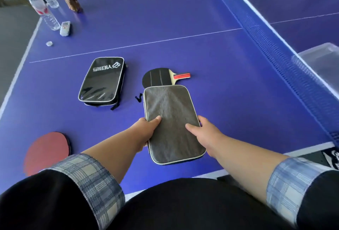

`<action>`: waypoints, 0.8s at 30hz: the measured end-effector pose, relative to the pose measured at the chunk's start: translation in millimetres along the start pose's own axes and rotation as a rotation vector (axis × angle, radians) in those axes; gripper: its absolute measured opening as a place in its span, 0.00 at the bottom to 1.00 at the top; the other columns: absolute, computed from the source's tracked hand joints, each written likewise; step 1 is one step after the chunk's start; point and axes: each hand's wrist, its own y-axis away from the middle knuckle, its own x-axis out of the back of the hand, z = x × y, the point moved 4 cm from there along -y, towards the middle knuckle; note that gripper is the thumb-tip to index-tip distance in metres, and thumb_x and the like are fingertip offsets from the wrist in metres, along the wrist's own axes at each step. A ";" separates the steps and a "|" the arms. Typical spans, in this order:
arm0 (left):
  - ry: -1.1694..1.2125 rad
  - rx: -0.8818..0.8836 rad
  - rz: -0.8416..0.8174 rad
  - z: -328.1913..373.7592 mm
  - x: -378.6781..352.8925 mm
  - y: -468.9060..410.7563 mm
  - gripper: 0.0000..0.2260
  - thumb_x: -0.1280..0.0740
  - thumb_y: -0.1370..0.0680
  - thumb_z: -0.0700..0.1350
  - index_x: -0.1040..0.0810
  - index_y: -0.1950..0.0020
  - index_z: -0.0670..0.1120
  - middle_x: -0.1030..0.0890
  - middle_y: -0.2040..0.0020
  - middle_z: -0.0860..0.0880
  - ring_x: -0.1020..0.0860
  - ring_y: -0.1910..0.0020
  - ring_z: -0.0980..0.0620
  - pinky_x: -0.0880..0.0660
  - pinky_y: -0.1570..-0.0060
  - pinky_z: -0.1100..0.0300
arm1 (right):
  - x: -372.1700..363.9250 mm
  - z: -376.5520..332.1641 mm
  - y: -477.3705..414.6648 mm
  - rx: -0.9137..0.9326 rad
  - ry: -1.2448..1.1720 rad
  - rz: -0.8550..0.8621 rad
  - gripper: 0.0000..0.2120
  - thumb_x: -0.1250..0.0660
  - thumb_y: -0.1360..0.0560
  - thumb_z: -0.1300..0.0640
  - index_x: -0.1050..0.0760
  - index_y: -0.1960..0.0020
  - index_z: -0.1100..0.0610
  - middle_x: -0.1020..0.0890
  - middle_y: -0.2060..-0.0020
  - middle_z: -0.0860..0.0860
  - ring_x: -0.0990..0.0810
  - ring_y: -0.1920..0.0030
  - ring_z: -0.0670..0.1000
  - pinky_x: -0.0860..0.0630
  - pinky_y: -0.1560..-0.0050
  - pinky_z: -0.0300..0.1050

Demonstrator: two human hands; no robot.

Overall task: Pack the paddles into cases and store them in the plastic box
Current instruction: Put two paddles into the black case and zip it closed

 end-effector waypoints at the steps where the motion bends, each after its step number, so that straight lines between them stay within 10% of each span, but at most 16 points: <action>1: 0.001 -0.005 -0.017 6.1 -11.9 2.1 0.23 0.31 0.26 0.63 0.27 0.40 0.48 0.19 0.46 0.49 0.18 0.48 0.48 0.19 0.48 0.50 | 13.5 -2.1 4.1 0.018 -0.021 0.022 0.26 0.29 0.25 0.46 0.31 0.30 0.43 0.19 0.45 0.42 0.18 0.46 0.48 0.20 0.45 0.49; 12: -0.047 -0.096 -0.214 75.2 -170.4 11.4 0.11 0.33 0.20 0.43 0.24 0.38 0.45 0.17 0.46 0.46 0.18 0.51 0.49 0.22 0.60 0.57 | 181.8 7.6 10.3 0.110 -0.002 0.261 0.22 0.29 0.25 0.47 0.26 0.33 0.47 0.17 0.44 0.46 0.18 0.46 0.52 0.20 0.43 0.54; 24: -0.137 -0.097 -0.101 135.8 -398.5 -17.9 0.15 0.30 0.23 0.48 0.25 0.37 0.48 0.19 0.44 0.46 0.18 0.48 0.41 0.21 0.43 0.46 | 402.2 36.3 -93.1 0.068 0.255 0.315 0.21 0.30 0.25 0.49 0.27 0.33 0.47 0.20 0.52 0.44 0.21 0.54 0.49 0.24 0.52 0.46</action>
